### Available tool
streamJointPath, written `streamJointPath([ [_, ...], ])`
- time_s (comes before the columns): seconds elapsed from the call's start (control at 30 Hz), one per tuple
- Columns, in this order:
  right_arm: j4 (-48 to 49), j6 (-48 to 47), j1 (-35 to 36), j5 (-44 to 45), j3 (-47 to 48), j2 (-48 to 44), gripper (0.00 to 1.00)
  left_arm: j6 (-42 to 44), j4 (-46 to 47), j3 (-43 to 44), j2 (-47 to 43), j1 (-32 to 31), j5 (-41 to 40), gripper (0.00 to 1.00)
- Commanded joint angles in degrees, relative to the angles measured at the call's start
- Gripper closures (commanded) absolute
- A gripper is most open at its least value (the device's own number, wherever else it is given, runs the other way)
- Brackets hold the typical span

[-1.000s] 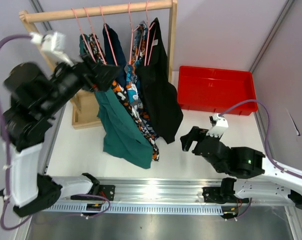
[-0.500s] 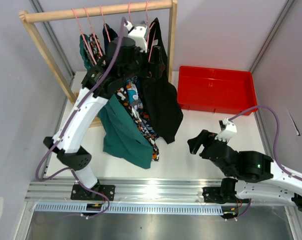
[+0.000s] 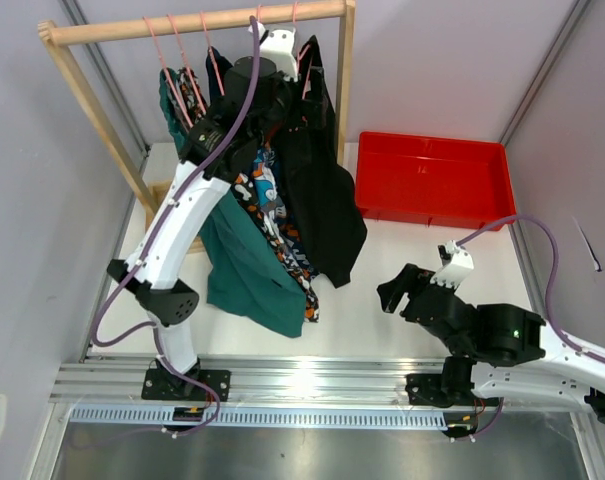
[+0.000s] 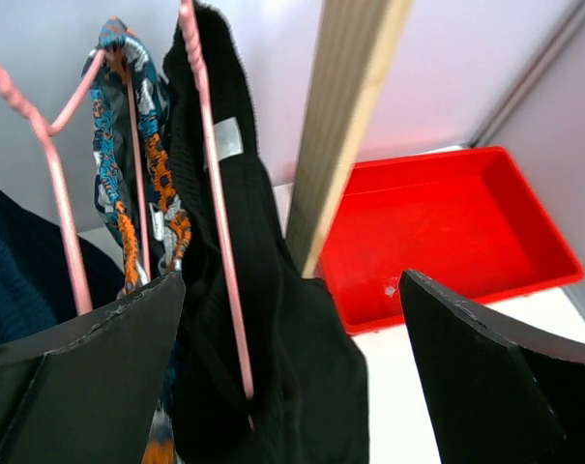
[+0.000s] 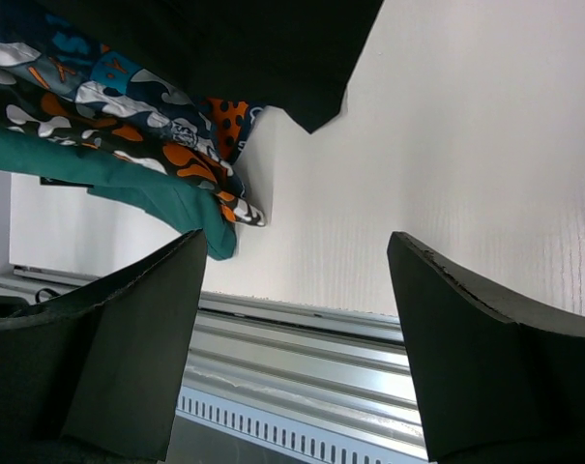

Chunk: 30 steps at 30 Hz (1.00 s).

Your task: Remove the shorts from the hanger

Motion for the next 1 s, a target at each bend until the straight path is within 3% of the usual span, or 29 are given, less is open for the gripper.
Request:
streamJointPath([
  [0.0,0.5,2.3,0.4,1.6,-1.1,-0.2,0.19,1.5,2.7,2.1,3.4,1.7,0.4,0.01],
  [0.13,0.9,3.0,0.3,1.2,-2.6,-1.3,0.19,1.4,3.7,3.6,6.4,3.6,1.1,0.02],
  [0.23,0.9,3.7,0.3,0.8,-4.3,-2.1,0.19,1.3,4.6,5.3,8.7,4.8,2.2,0.2],
  [0.27,0.8,4.0,0.3,0.6,-4.7,-2.4,0.19,1.4,4.9,5.7,8.9,4.9,2.2,0.35],
  [0.33,1.0,4.6,0.3,0.5,-6.1,-2.8,0.19,1.8,5.1,5.8,9.2,4.9,1.9,0.53],
  [0.43,0.9,5.8,0.3,0.1,-7.6,-3.1,0.19,1.9,5.6,5.7,8.6,4.9,1.6,0.94],
  [0.47,1.1,5.9,0.3,-0.1,-7.9,-3.0,0.19,1.8,5.6,5.7,8.2,4.9,1.2,1.0],
  [0.97,5.2,3.1,0.3,0.7,-6.8,0.6,0.19,4.5,6.7,7.2,-7.4,4.7,3.9,1.0],
])
